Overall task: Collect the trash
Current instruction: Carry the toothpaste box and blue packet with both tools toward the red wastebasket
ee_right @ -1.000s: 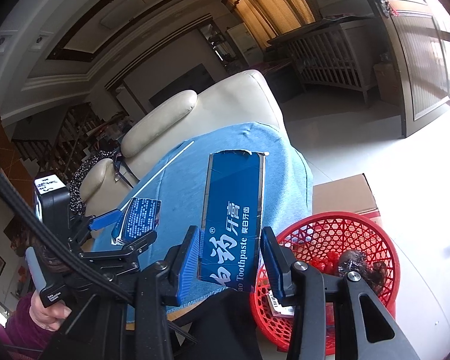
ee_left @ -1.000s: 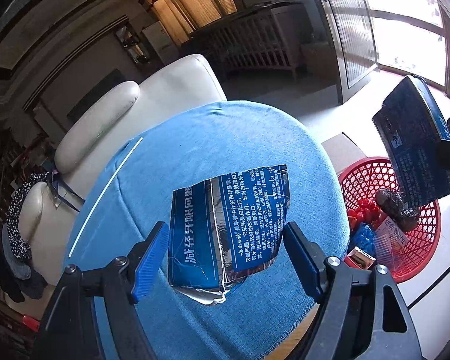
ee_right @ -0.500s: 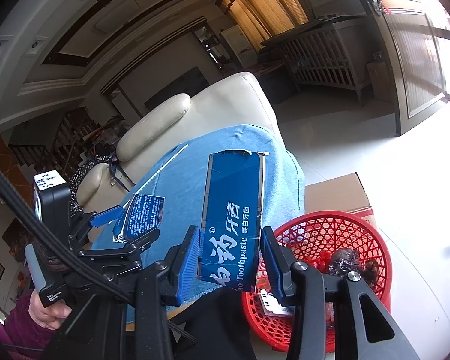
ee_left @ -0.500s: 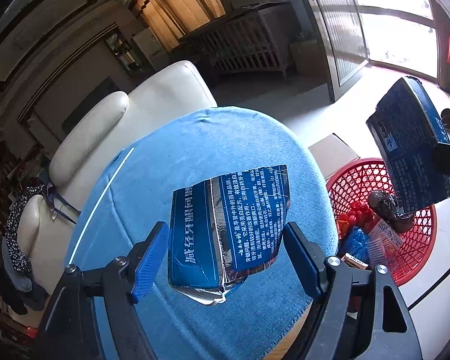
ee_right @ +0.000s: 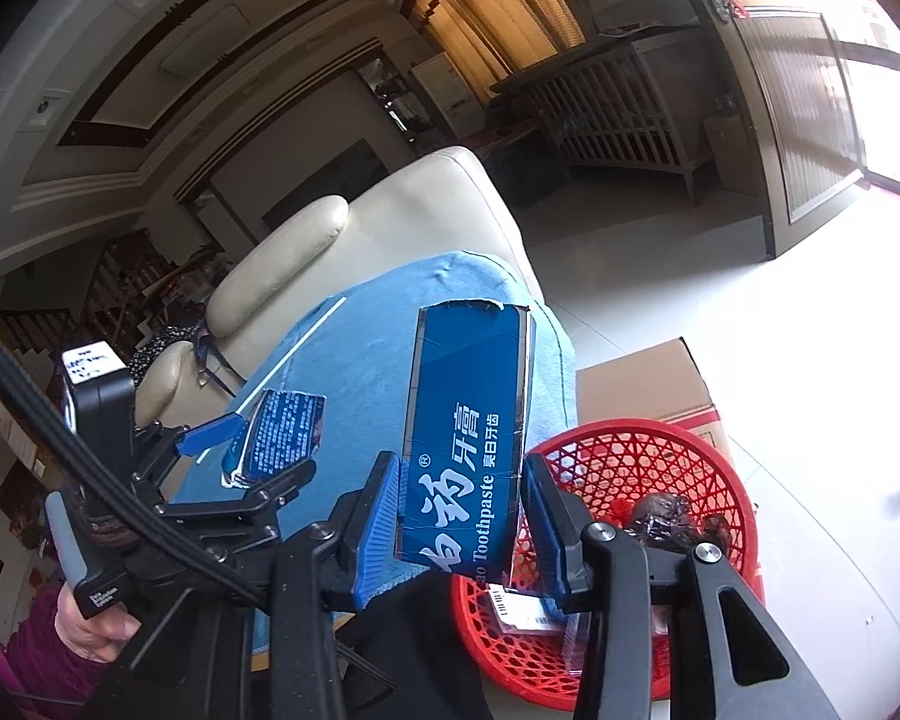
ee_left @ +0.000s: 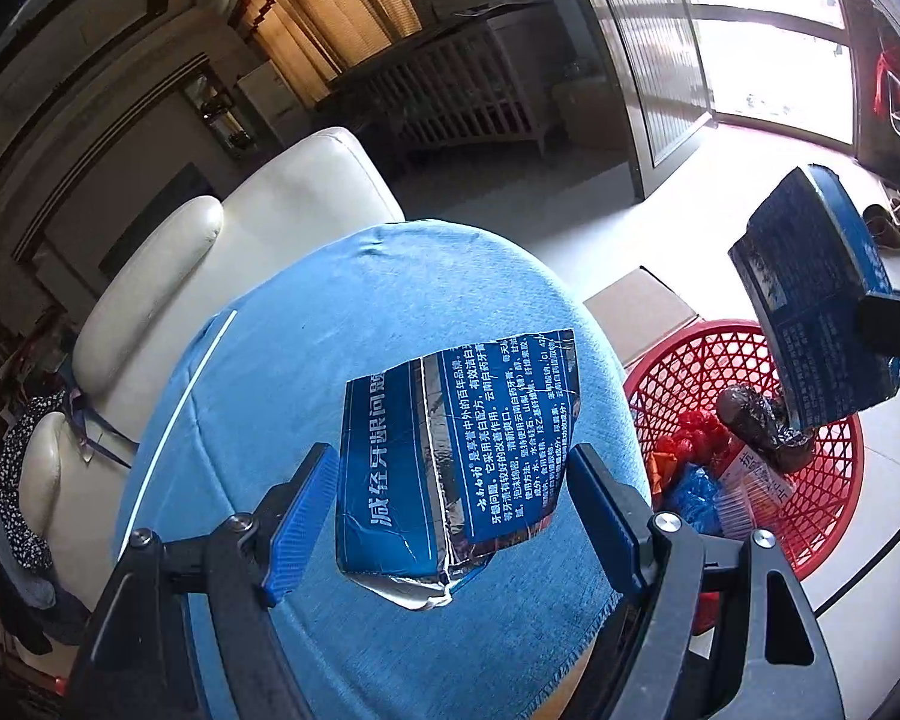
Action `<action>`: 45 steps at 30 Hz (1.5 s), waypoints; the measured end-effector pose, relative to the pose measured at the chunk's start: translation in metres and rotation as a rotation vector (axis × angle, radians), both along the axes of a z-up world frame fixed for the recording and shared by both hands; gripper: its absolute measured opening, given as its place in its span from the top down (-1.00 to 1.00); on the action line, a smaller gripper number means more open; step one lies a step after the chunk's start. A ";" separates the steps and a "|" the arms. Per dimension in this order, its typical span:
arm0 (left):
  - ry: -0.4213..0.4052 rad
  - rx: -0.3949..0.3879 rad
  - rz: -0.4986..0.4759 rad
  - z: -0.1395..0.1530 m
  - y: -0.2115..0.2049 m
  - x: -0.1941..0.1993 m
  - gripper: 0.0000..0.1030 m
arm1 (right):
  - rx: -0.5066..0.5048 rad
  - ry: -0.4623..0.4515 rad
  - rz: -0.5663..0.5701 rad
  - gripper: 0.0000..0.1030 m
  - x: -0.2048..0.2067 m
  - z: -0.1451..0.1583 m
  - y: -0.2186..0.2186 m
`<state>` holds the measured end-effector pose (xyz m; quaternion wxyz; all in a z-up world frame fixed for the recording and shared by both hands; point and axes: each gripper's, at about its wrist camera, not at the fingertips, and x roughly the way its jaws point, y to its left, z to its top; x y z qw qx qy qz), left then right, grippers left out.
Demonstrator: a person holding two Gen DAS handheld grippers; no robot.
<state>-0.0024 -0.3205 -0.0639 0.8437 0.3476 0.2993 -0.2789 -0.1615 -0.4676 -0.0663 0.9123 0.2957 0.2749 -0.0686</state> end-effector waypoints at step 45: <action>0.105 0.088 -0.132 -0.041 -0.072 -0.006 -0.54 | 0.104 0.104 -0.160 0.13 -0.019 -0.045 -0.061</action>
